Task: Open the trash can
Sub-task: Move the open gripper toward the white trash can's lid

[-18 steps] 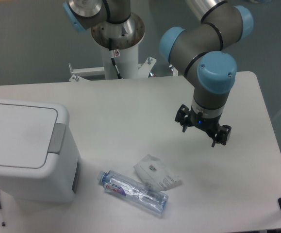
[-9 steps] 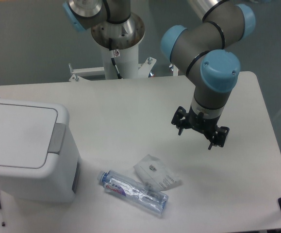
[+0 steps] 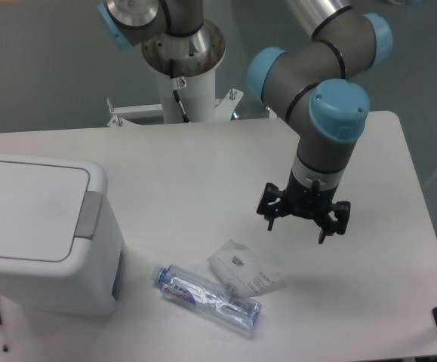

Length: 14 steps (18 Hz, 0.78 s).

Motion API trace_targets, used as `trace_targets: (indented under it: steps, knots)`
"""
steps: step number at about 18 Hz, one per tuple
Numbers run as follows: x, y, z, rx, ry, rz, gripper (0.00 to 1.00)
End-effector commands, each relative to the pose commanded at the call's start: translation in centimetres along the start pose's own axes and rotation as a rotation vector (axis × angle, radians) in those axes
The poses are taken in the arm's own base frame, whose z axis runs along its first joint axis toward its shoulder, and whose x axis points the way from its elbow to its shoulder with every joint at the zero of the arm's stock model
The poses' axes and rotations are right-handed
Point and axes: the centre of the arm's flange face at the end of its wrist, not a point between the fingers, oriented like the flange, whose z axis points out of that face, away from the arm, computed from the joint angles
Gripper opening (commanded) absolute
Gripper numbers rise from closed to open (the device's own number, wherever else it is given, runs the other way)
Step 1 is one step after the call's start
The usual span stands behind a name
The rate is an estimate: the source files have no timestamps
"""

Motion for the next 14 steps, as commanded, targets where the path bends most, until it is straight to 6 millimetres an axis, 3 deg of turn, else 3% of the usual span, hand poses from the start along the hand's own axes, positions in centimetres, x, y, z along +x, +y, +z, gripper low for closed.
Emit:
trace_targets:
  steps: [6, 14]
  knots:
    - [4.7, -2.5, -2.1, 0.111, 0.049, 0.022, 1.00]
    - [14.1, -5.2, -6.6, 0.191, 0.098, -0.021, 1.00]
